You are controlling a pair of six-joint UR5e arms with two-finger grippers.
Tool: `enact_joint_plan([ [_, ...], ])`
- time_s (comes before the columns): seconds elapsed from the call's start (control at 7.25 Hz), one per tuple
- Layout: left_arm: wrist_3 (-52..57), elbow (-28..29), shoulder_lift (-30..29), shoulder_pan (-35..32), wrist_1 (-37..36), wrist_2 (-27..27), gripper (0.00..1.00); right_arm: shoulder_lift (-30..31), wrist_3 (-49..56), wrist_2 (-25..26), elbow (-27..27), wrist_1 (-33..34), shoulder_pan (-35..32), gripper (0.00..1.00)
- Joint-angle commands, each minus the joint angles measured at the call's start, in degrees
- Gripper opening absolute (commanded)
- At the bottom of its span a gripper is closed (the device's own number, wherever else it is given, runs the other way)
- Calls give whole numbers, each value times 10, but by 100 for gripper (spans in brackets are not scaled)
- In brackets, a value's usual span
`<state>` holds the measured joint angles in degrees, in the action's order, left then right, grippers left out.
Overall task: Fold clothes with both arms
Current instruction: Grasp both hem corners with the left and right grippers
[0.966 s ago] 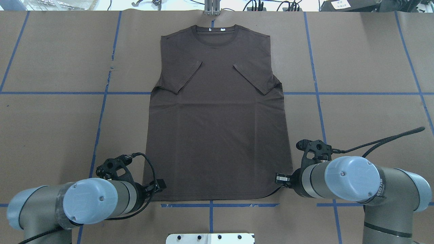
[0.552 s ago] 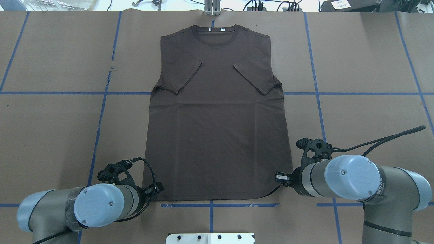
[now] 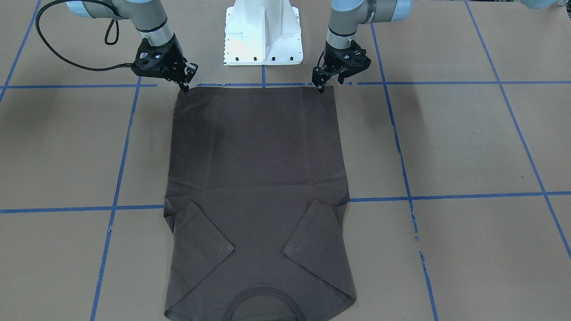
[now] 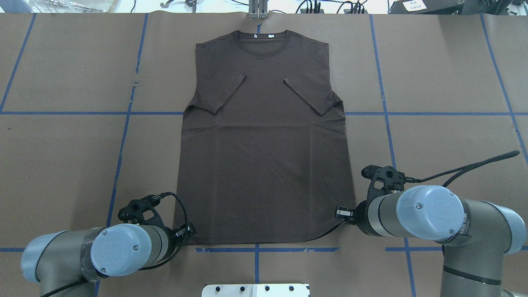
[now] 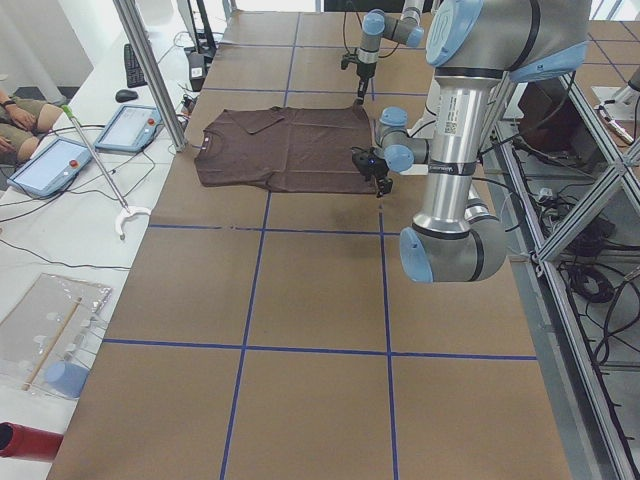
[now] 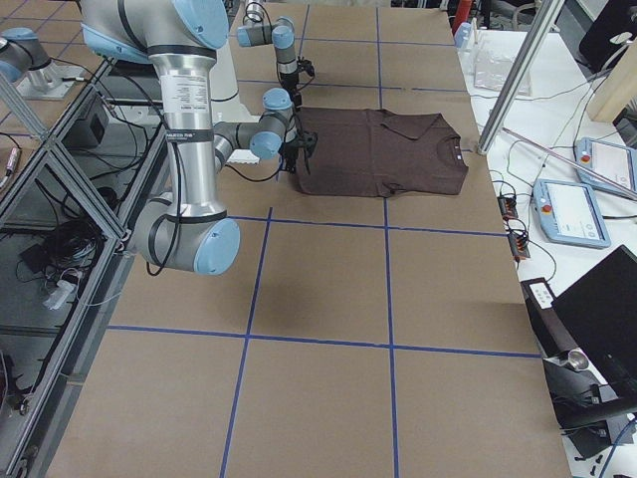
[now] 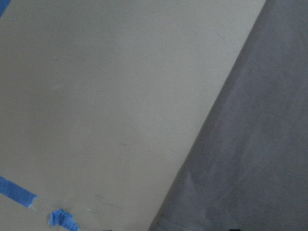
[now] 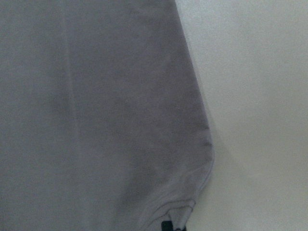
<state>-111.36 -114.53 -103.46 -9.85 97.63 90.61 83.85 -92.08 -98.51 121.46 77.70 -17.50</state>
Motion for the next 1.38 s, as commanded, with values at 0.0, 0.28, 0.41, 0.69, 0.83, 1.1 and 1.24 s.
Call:
enact_joint_plan([
  [0.0, -1, 1, -2, 0, -1, 0, 70, 0, 1, 0, 1, 0, -2, 0],
  [0.28, -1, 1, -2, 0, -1, 1, 37, 0, 1, -1, 1, 0, -2, 0],
  [0.41, -1, 1, -2, 0, -1, 0, 19, 0, 1, -2, 2, 0, -2, 0],
  [0.69, -4, -3, -3, 0, -5, 1, 0, 0, 1, -3, 3, 0, -3, 0],
  [0.83, -4, -8, -6, 0, -14, 2, 0, 0, 1, -4, 4, 0, -3, 0],
  [1.1, -1, -52, -2, -5, -22, 3, 0, 8, 1, -22, 31, 0, -5, 0],
  [1.24, 4, -88, -2, -1, -71, 4, 0, 16, -1, -26, 51, 1, -6, 0],
])
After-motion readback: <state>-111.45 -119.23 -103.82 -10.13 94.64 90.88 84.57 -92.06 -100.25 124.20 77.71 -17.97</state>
